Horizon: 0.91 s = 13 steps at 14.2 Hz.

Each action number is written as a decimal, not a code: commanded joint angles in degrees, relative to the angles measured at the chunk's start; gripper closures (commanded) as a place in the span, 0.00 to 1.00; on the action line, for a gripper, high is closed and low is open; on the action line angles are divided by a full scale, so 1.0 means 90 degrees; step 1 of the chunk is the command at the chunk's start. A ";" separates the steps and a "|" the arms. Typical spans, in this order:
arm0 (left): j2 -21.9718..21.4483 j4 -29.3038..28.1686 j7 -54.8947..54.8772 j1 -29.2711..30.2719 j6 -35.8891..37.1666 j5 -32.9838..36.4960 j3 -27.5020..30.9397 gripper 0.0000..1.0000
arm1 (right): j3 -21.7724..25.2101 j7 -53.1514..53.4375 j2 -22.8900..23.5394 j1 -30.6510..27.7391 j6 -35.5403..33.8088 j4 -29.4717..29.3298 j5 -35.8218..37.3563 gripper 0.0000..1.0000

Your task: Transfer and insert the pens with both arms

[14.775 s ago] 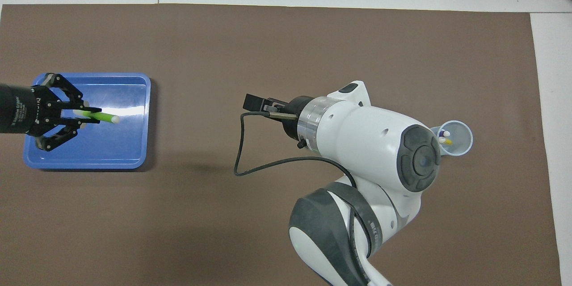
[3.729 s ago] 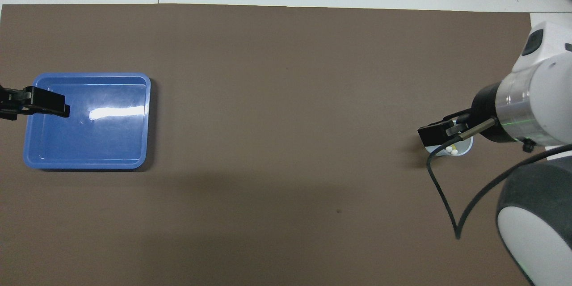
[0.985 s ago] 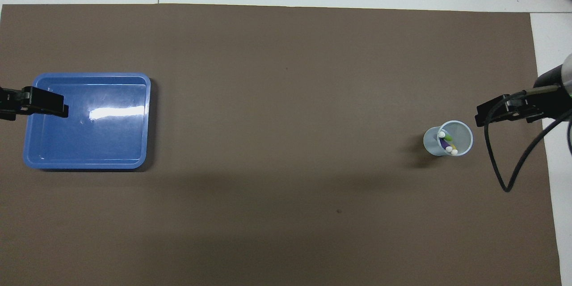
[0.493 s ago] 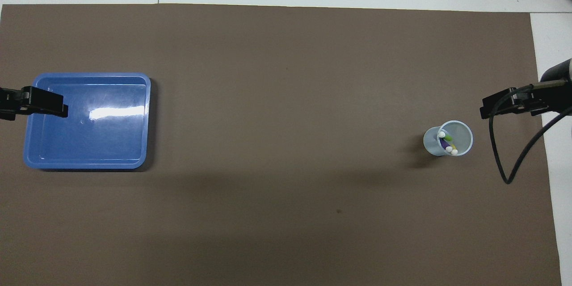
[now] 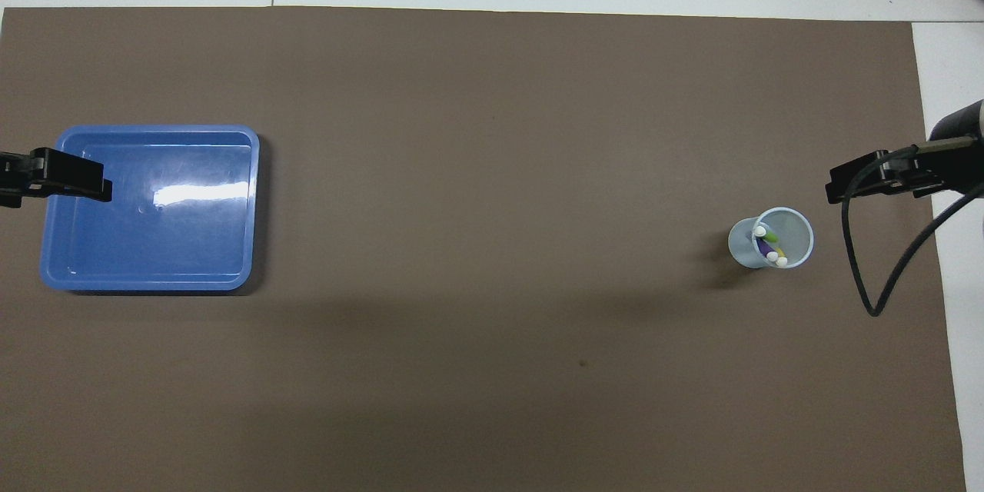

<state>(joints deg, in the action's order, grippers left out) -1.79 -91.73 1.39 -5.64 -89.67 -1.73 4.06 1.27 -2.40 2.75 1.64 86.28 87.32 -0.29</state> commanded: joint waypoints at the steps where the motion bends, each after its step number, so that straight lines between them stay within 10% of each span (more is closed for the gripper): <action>1: 0.0053 0.0163 0.0051 0.0021 0.0109 0.0104 -0.0022 0.00 | -0.0034 -0.0133 -0.0071 -0.0055 0.0111 0.0103 0.0101 0.00; 13: 0.0053 0.0163 0.0041 0.0021 0.0109 0.0104 -0.0022 0.00 | -0.0034 -0.0133 -0.0081 -0.0055 0.0043 0.0025 0.0120 0.00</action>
<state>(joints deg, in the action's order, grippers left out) -1.79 -91.73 1.39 -5.64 -89.67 -1.73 4.06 1.27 -2.41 2.73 1.64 86.28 87.19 -0.29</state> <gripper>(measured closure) 0.000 0.000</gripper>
